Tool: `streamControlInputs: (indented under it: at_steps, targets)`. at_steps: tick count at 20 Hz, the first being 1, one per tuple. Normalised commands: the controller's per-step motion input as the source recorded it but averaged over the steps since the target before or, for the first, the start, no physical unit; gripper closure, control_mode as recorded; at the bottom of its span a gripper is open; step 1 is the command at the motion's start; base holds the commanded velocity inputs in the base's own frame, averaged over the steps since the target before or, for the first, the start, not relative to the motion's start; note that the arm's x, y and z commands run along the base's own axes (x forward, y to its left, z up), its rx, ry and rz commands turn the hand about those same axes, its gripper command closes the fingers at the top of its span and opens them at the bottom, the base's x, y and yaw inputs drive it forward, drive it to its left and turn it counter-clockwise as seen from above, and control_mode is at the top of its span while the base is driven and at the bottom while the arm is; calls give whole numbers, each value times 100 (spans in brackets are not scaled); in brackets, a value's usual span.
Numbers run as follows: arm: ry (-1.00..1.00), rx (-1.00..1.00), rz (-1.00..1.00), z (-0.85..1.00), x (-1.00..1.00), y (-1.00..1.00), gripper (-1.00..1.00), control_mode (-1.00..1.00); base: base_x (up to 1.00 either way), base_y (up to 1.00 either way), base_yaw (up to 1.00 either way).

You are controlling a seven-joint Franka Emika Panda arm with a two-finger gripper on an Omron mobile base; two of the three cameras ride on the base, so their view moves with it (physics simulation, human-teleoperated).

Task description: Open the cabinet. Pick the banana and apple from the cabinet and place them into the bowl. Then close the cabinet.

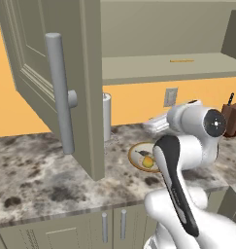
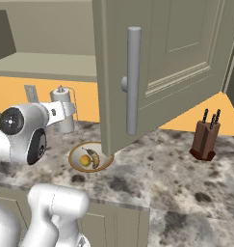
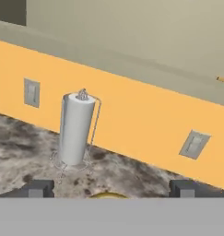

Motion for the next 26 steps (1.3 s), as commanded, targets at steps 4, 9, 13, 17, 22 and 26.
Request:
streamControlInputs:
  at_steps: [4, 9, 13, 17, 22, 26]
  targets:
    - [-52, -2, 0, 68, -82, 23, -100, -100, 0, 0, 0]
    - [-39, -1, 0, 54, -89, 16, -100, -100, 0, 0, 0]
    - [-2, 0, 0, 0, -9, 2, -100, -100, 0, 0, 0]
    - [0, -1, 7, 4, -74, 37, -100, -100, 0, 0, 0]
    - [0, 0, 16, 0, -98, 54, -100, -100, 0, 0, 0]
    - [0, 0, 14, 0, -98, 68, -100, -100, 0, 0, 0]
